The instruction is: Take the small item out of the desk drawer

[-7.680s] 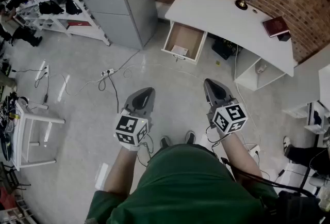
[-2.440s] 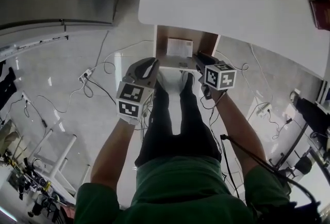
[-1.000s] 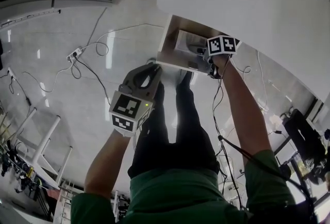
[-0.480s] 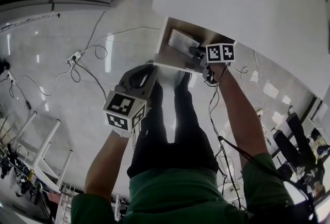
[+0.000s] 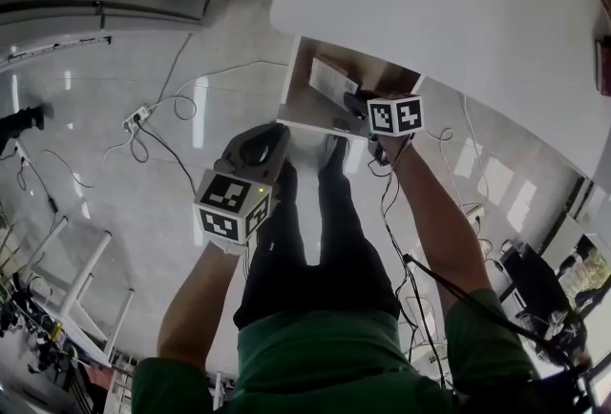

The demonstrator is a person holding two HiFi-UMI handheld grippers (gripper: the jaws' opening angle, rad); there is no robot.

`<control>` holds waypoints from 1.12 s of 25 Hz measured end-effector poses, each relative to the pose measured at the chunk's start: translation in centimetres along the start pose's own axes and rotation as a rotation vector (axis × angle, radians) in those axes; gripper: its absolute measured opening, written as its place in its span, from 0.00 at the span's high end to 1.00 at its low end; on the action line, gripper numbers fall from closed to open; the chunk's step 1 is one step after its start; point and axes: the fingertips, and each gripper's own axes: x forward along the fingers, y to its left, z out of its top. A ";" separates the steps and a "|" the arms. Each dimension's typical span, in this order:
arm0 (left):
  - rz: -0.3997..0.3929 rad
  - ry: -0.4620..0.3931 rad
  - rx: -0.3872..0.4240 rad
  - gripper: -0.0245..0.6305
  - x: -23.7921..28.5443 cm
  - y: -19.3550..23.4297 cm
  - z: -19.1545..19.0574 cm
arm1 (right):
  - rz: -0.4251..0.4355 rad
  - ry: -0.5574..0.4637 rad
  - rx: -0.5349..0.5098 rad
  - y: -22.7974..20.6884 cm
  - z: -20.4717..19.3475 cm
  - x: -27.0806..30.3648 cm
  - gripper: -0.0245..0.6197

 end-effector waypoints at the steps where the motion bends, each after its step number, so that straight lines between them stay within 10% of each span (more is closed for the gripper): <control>1: 0.001 -0.002 0.000 0.94 -0.1 -0.1 0.1 | -0.007 -0.007 -0.012 0.2 0.2 -0.3 0.82; 28: 0.023 -0.078 0.109 0.94 -5.9 -6.4 7.0 | 0.008 -0.276 -0.167 11.4 3.4 -16.9 0.82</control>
